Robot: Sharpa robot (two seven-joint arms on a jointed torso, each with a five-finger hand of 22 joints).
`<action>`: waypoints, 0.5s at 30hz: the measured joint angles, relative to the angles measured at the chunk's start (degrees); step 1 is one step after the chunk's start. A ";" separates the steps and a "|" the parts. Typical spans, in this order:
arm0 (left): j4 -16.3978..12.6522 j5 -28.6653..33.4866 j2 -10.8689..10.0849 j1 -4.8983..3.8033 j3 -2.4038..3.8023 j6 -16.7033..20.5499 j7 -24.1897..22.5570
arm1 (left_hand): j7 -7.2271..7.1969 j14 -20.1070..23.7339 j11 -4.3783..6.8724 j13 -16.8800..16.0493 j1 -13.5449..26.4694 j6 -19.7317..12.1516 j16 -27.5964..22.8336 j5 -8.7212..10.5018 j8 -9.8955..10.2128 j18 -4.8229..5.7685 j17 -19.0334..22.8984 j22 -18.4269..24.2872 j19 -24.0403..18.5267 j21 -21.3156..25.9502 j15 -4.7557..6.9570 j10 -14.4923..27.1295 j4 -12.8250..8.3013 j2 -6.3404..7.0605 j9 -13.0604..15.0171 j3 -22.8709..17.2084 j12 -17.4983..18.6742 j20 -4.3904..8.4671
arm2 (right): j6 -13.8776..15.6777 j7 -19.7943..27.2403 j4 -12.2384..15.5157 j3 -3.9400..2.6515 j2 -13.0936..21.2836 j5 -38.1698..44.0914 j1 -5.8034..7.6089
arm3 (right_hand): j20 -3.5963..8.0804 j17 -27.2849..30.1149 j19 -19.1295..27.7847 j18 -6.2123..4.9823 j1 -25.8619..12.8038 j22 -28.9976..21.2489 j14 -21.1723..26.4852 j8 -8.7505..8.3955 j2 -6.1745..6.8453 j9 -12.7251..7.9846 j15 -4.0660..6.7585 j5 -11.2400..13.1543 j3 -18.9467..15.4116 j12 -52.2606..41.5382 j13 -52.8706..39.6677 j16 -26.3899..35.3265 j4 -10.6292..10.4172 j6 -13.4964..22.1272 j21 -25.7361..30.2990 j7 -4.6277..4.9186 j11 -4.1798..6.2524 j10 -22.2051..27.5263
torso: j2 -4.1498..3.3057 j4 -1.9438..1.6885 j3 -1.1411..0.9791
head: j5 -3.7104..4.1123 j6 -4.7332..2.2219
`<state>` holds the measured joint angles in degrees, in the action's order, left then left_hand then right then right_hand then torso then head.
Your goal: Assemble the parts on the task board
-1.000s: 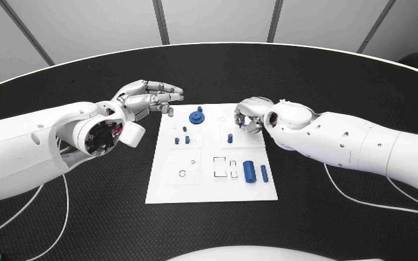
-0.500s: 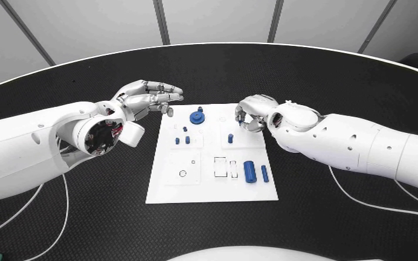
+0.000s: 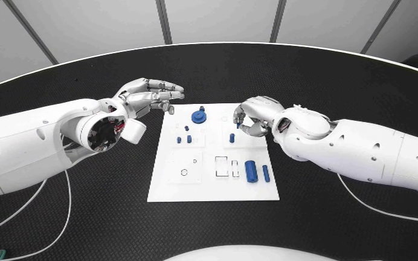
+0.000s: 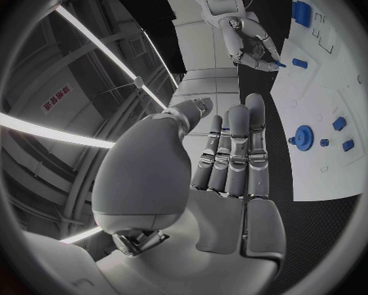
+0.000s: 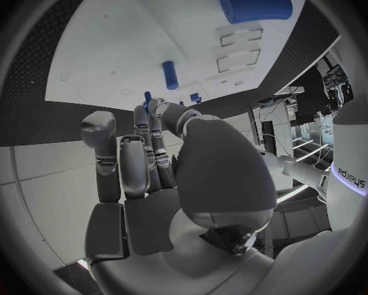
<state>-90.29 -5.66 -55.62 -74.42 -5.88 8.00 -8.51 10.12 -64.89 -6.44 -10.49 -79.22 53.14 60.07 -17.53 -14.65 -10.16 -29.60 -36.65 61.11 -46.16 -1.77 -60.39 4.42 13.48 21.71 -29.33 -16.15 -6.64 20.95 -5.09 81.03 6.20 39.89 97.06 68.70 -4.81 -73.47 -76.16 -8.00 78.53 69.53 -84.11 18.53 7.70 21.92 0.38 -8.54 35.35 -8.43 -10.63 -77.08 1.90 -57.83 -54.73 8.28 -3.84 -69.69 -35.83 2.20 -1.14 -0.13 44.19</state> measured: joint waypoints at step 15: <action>0.38 0.00 -0.05 0.00 -0.01 0.07 0.07 | 0.21 0.00 0.00 0.00 -0.53 -0.21 0.00 0.00 0.00 0.00 0.06 0.00 0.00 0.00 0.00 0.00 0.00 -0.10 0.00 0.00 0.00 0.00 | 0.60 1.28 6.61 -0.31 -3.71 -0.73 -0.03 | -0.21 -0.12 -0.20 -0.01 -0.13 0.11 0.00 -0.22 -0.13 0.06 0.00 0.00 0.00 0.00 0.00 -0.22 0.00 0.01 -0.33 0.00 0.00 0.00 | 0.08 -0.09 0.25 | -3.12 0.20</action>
<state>-89.90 -5.66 -55.67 -74.42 -5.88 8.07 -8.44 10.33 -64.89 -6.44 -10.49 -79.74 52.93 60.07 -17.53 -14.65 -10.16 -29.54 -36.66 61.11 -46.16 -1.77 -60.39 4.42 13.39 21.71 -29.33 -16.15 -6.64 21.55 -3.81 87.64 5.89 36.18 96.32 68.67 -5.02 -73.59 -76.37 -8.01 78.40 69.65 -84.11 18.31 7.56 21.98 0.38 -8.54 35.35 -8.43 -10.63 -77.30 1.90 -57.81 -55.06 8.28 -3.84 -69.69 -35.75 2.11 -0.88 -3.25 44.39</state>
